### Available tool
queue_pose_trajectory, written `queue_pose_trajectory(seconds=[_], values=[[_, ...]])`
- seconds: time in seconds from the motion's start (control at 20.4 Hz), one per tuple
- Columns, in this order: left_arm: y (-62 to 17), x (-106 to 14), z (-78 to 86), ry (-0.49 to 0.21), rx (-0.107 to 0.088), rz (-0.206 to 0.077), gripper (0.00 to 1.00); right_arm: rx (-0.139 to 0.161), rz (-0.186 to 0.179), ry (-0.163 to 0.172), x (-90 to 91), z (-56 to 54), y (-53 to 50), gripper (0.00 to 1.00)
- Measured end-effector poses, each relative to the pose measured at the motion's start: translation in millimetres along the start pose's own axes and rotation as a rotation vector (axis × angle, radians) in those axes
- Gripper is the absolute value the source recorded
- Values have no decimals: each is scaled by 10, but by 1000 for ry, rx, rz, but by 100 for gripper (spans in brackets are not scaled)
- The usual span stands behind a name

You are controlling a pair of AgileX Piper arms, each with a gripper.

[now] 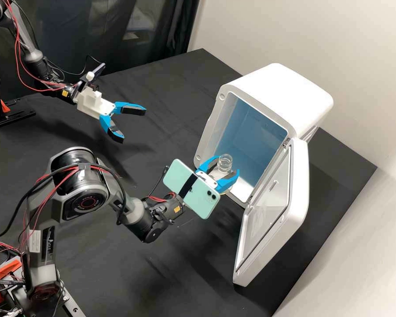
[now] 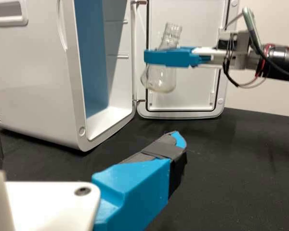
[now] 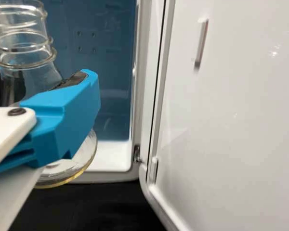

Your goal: Take the flask out of the incubator

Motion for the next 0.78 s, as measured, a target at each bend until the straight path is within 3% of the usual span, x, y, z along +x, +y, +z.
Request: queue_pose_trajectory(seconds=[0.24,0.39,0.54,0.78], values=[[101,-81,82,-57,-13,35,100,-24,-51,-31,-142,70,-101,0],[135,-145,158,-101,-31,38,100,-47,-86,-47,-233,120,-148,0],[152,-202,263,-154,-12,32,100,-73,-122,-67,-340,171,-204,0],[192,-297,550,-270,6,54,100,-97,-168,-79,-544,206,-223,0]])
